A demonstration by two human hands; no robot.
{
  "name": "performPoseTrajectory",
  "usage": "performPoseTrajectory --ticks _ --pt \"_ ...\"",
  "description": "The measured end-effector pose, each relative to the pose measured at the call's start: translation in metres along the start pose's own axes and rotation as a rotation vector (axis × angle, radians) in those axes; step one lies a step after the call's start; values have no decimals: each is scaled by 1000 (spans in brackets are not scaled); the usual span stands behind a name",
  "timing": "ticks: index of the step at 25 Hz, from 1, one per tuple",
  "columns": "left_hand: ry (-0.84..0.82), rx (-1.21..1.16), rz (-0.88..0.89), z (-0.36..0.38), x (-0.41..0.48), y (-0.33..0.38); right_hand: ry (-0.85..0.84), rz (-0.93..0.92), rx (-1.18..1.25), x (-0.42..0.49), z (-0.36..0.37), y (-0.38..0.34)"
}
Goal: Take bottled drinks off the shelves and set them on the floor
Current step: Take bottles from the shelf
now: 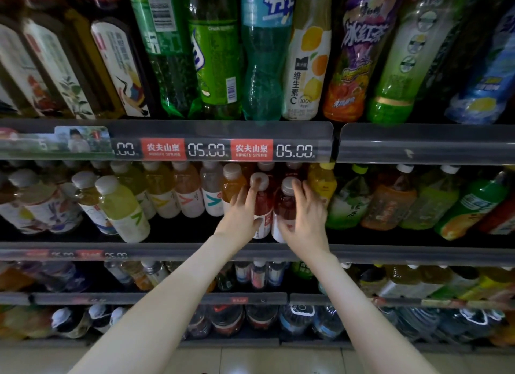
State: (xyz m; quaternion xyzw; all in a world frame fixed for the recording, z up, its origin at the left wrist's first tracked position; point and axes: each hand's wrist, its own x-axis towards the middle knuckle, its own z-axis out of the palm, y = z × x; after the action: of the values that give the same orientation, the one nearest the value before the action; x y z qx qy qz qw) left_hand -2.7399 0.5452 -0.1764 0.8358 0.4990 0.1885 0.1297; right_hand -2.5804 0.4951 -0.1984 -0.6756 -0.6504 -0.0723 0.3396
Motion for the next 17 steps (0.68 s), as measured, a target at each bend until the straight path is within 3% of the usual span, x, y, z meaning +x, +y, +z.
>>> performPoseTrajectory --ticks 8,13,17 --pt "107 40 -96 9 6 11 54 -116 -390 19 9 23" --pt "130 2 -61 12 -2 16 63 -16 -335 10 8 13" --pt "365 39 21 2 -7 -16 34 -85 -232 -2 15 -14"
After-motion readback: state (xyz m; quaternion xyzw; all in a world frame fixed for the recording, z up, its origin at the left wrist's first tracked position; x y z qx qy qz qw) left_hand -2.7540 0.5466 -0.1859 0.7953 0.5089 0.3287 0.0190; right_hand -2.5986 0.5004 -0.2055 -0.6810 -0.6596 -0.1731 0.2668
